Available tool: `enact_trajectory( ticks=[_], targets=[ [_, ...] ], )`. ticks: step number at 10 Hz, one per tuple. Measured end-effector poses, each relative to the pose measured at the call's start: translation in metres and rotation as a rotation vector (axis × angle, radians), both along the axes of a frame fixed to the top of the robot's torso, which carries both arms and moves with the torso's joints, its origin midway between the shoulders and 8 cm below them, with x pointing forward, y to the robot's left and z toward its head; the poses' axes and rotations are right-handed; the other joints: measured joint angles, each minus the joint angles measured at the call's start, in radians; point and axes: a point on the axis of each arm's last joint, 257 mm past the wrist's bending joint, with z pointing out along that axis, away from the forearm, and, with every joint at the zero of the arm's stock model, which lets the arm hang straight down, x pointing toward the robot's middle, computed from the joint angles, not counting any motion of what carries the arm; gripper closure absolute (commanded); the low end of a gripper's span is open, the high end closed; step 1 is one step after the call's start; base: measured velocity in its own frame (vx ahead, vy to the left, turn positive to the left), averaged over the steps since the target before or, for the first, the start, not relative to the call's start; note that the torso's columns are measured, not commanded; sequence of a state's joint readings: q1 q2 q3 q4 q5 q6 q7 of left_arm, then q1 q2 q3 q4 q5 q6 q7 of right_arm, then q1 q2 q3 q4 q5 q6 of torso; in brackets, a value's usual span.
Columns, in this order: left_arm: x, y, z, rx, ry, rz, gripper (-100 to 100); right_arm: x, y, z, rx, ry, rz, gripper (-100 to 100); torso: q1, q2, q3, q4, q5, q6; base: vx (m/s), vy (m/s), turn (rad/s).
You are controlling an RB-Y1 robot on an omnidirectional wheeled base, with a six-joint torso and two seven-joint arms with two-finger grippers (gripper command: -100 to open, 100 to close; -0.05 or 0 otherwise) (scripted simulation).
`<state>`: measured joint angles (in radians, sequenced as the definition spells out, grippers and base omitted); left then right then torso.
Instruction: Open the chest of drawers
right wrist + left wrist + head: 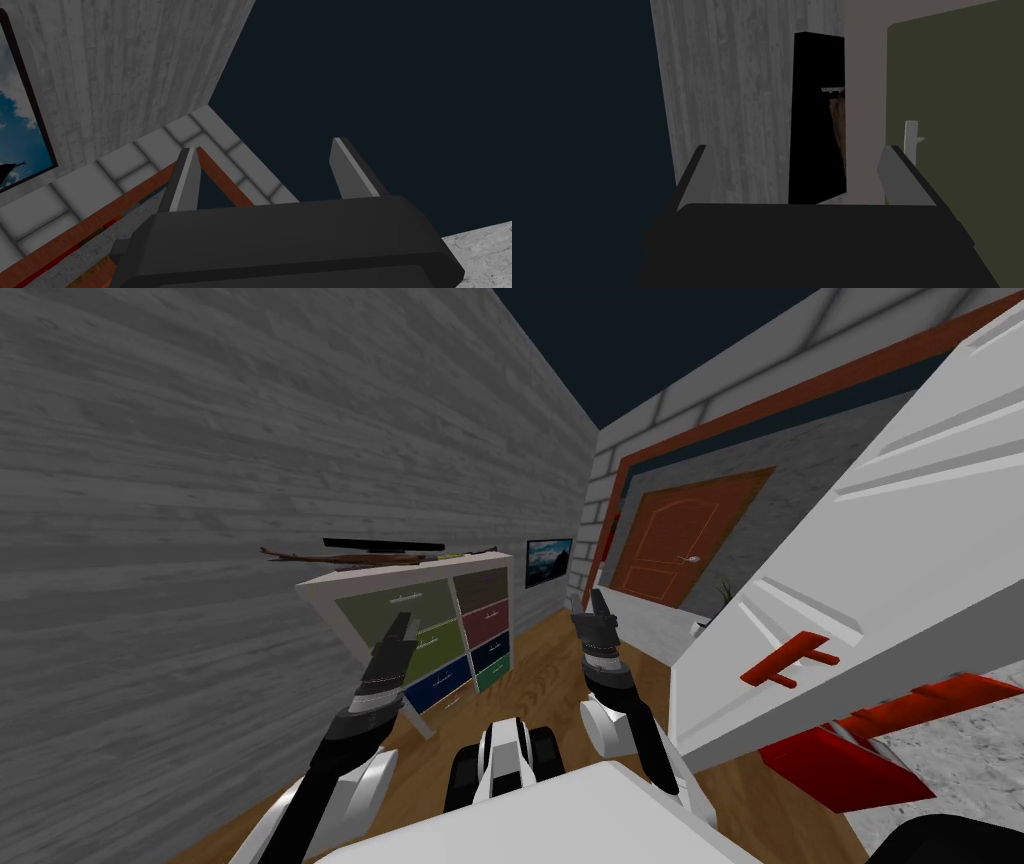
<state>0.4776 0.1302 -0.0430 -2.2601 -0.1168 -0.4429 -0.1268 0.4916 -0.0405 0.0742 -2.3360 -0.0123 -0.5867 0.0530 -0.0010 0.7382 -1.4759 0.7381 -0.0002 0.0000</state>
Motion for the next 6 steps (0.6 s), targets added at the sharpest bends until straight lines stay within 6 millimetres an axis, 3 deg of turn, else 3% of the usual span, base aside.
enact_trajectory(
  ticks=[6],
  targets=[
    [0.024, 0.014, -0.054, 0.039, 0.099, 0.015, -100, 0.000, 0.000, 0.000, 0.000, 0.000, 0.000, 0, 0.001, 0.000, 0.000, 0.000, 0.000, 0.000, 0.064, -0.097, 0.044]
  ],
)
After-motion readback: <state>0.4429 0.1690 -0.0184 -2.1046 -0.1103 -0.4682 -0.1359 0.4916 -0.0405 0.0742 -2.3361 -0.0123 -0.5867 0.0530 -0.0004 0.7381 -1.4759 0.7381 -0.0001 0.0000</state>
